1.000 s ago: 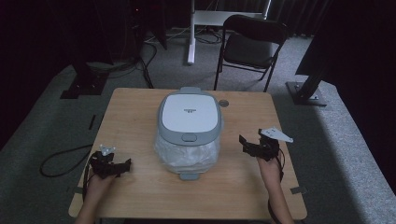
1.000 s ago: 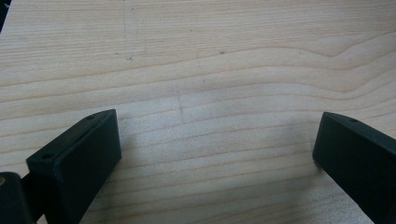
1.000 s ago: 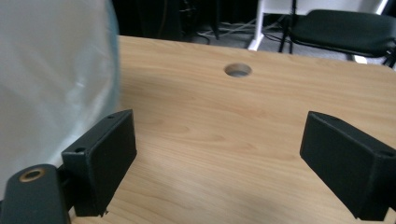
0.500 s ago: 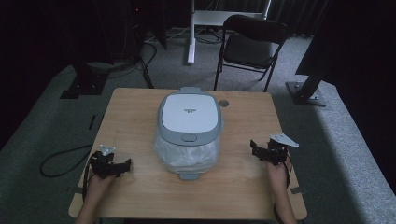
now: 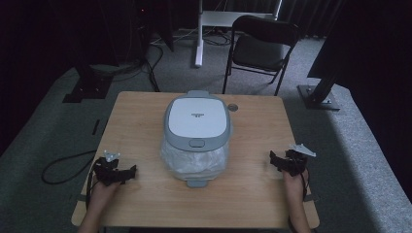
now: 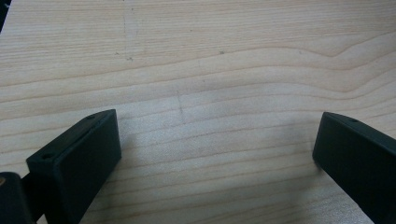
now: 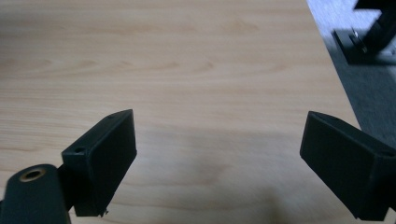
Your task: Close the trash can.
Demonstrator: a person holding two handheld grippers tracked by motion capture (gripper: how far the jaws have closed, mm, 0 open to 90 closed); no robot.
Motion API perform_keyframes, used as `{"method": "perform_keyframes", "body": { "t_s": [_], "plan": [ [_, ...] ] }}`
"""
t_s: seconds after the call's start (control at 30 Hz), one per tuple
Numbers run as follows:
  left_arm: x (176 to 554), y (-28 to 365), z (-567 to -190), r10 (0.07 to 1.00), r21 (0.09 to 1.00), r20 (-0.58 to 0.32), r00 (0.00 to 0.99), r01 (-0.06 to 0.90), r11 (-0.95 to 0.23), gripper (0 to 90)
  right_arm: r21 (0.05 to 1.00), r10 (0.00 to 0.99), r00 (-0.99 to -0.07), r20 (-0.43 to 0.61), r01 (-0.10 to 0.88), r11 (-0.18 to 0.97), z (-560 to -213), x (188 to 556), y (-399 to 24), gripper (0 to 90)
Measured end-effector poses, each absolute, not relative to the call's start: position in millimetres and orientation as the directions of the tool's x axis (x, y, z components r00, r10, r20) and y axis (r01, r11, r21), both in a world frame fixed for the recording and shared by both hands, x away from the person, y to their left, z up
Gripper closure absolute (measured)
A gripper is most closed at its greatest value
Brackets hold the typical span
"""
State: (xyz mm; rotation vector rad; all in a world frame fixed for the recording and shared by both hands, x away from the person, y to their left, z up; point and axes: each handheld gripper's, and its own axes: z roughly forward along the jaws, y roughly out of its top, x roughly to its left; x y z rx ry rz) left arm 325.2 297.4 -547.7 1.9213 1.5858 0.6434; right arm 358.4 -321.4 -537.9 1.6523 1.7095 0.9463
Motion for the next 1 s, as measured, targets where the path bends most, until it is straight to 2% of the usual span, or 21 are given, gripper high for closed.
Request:
{"method": "perform_keyframes", "body": {
  "t_s": [0.1, 0.43, 0.6, 0.7, 1.0],
  "plan": [
    [325.2, 297.4, -547.7, 0.983, 0.686, 0.012, 0.185, 0.713, -0.142, 1.8, 0.789, 0.998, -0.023, 0.063, 0.614, -0.036, -543.1, 360.2, -327.8, 10.2],
    [325.2, 297.3, -547.7, 0.983, 0.686, 0.012, 0.184, 0.713, -0.142, 1.9, 0.743, 0.997, 0.044, 0.056, 0.666, -0.072, -551.2, 362.2, -339.5, 10.2],
    [325.2, 297.4, -547.7, 0.983, 0.686, 0.012, 0.185, 0.713, -0.143, 1.8, 0.73, 0.996, 0.038, 0.075, 0.678, -0.081, -551.8, 363.7, -340.0, 10.4],
    [325.2, 297.4, -547.7, 0.983, 0.686, 0.012, 0.185, 0.713, -0.143, 1.8, 0.721, 1.0, 0.016, 0.013, 0.693, -0.02, -552.5, 364.7, -334.2, 10.6],
    [325.2, 297.3, -547.7, 0.983, 0.687, 0.012, 0.184, 0.713, -0.142, 1.8, 0.721, 1.0, 0.003, 0.015, 0.693, -0.013, -552.6, 365.1, -332.2, 10.6]
  ]
}}
